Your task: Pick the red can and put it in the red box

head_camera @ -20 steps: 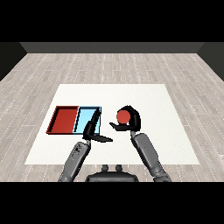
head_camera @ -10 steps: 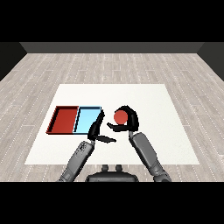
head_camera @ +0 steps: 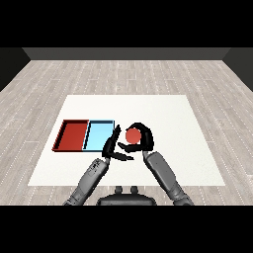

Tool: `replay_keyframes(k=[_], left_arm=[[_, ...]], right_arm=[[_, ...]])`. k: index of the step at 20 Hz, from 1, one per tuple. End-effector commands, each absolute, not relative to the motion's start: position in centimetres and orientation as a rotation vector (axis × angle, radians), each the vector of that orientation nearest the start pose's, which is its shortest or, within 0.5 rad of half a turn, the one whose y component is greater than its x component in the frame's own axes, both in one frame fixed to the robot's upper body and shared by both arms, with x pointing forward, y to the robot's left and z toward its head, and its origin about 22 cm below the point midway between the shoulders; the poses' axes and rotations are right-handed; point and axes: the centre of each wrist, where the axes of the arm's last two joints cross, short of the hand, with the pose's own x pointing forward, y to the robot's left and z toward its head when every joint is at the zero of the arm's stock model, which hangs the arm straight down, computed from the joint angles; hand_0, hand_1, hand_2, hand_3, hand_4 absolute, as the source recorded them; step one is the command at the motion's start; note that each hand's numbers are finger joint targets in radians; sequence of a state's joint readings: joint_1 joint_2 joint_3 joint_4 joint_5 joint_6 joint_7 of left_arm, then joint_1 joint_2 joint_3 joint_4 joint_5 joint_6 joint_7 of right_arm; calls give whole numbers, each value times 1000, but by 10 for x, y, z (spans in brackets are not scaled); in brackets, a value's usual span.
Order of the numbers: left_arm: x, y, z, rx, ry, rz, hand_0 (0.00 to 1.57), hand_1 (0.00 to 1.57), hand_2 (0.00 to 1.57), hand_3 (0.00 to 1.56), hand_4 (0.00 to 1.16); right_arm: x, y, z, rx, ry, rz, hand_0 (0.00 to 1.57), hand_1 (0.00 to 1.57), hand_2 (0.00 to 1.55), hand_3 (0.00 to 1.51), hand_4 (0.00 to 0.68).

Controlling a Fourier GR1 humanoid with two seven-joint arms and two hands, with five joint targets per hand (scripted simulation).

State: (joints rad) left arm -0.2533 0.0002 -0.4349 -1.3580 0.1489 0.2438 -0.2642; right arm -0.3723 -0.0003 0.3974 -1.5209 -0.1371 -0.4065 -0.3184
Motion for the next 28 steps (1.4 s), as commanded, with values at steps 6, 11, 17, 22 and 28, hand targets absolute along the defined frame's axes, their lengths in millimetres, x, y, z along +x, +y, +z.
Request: replay_keyframes(k=[6,11,17,22,28], left_arm=[[282,92,7,-353,-1779,-165,0,0,0,0,0],[267,71,19,-369,-1767,-156,0,0,0,0,0],[279,88,4,-401,-1785,-176,0,0,0,0,0],[274,74,4,-214,-1777,-75,0,0,0,0,821],[277,63,8,-169,-1739,-1,1571,1571,1561,1475,1120]], right_arm=[[269,-84,82,326,-2088,-17,1496,1496,1444,1405,640],[287,-63,87,351,-2110,-32,1507,1507,1450,1417,652],[274,-53,61,338,-2103,10,1521,1521,1456,1403,648],[269,-52,75,325,-2083,0,1534,1534,1468,1405,649],[264,-64,56,350,-2085,7,1494,1494,1448,1391,654]])
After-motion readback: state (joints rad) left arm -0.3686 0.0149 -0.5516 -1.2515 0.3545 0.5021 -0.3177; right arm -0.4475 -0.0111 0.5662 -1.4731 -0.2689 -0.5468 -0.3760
